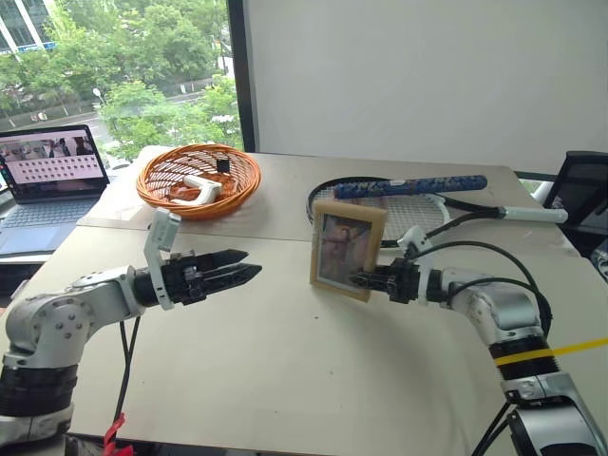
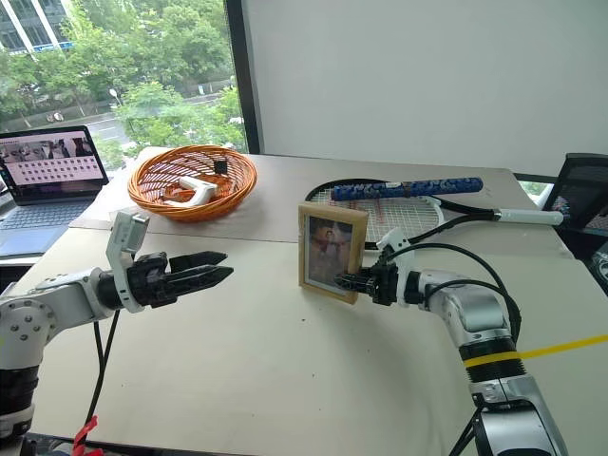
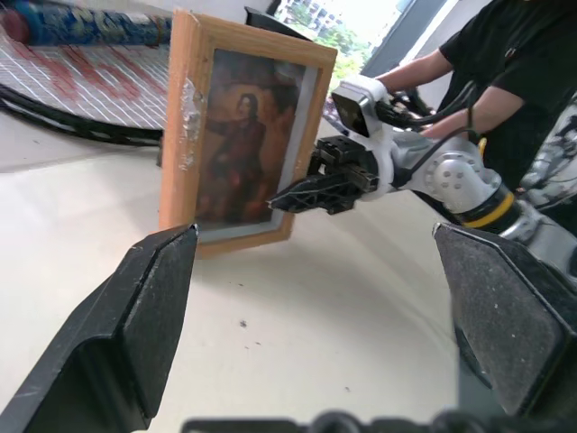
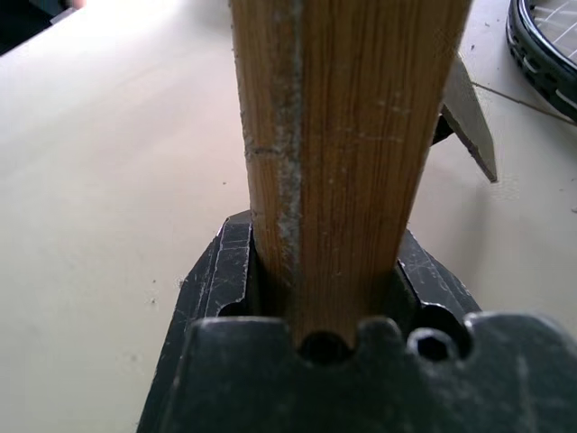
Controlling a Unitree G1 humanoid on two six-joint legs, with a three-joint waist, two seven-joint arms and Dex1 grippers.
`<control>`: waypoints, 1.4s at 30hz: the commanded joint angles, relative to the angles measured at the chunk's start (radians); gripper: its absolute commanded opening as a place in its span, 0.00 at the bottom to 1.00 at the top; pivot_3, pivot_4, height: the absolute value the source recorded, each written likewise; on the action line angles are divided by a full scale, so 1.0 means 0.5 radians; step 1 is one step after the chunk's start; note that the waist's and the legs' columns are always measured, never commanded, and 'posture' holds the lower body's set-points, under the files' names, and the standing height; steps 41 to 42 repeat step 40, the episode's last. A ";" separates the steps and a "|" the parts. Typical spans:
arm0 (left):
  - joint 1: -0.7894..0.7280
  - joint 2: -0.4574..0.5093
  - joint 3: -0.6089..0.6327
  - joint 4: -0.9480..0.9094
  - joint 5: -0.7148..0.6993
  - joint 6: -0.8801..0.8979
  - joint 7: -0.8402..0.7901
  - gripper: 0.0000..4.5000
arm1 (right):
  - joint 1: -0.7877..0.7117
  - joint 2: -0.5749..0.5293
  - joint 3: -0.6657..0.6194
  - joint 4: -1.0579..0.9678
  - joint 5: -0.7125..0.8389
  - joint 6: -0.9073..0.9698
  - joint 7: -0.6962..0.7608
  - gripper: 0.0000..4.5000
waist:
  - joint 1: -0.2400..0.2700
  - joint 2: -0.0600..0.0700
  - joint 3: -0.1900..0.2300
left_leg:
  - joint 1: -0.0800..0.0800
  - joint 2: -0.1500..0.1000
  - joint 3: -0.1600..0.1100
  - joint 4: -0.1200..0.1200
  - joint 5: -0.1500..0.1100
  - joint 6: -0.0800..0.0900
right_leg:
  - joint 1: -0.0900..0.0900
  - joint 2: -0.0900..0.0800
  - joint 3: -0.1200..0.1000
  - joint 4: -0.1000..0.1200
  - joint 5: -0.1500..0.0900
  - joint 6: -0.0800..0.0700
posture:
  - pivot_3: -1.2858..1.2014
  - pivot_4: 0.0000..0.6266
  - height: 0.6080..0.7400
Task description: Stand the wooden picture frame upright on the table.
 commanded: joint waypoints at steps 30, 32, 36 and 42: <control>0.228 -0.204 -0.172 0.144 0.957 -0.809 -0.132 1.00 | 1.022 -0.310 -0.714 -1.062 0.153 -0.005 -0.055 0.99 | 0.007 0.001 0.000 | 0.002 0.000 -0.012 0.002 -0.001 0.002 | 0.012 0.000 -0.014 -0.005 -0.001 -0.001 | 0.52 0.24 0.74; 0.311 -0.215 -0.278 0.165 1.134 -0.939 -0.111 1.00 | 1.272 -0.306 -0.791 -1.292 -0.010 -0.293 -0.086 0.99 | -0.003 0.001 0.000 | 0.004 0.000 -0.012 0.002 -0.001 0.002 | 0.014 0.000 -0.014 -0.004 -0.002 -0.001 | 0.52 0.24 0.74; 0.349 -0.247 -0.393 0.193 1.267 -0.912 -0.046 1.00 | 1.456 -0.232 -0.841 -1.544 -0.121 -0.460 -0.277 0.99 | -0.028 0.002 0.000 | 0.009 0.000 -0.012 0.003 -0.001 0.001 | 0.017 0.000 -0.014 -0.005 -0.003 0.000 | 0.52 0.24 0.74; 0.308 -0.283 -0.447 0.216 1.307 -0.942 -0.068 1.00 | 1.518 -0.185 -0.844 -1.650 -0.135 -0.449 -0.399 0.99 | -0.039 0.001 0.000 | 0.009 0.000 -0.013 0.004 0.003 0.002 | 0.019 0.000 -0.014 -0.004 -0.004 0.011 | 0.52 0.24 0.74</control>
